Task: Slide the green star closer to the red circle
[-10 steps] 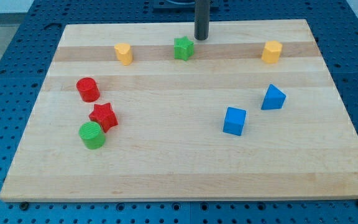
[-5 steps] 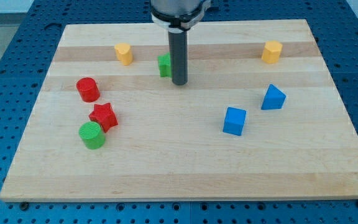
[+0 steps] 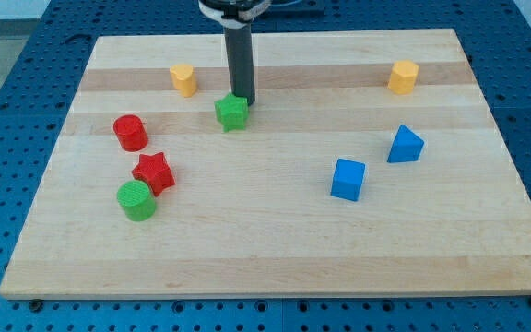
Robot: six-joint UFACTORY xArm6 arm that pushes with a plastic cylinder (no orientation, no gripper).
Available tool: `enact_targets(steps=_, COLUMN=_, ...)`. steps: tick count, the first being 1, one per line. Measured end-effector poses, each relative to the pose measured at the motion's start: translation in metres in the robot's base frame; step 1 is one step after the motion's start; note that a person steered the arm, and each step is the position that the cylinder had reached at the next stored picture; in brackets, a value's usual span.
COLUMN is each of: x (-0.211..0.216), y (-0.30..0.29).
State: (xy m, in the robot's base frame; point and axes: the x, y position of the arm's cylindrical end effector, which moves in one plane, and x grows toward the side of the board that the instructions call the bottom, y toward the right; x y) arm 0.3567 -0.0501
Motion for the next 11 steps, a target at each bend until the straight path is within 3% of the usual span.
enact_targets(steps=2, x=0.06, y=-0.022)
enact_targets(steps=5, x=0.087, y=0.045)
enact_targets(steps=6, x=0.109, y=0.033)
enact_targets(steps=11, x=0.101, y=-0.01)
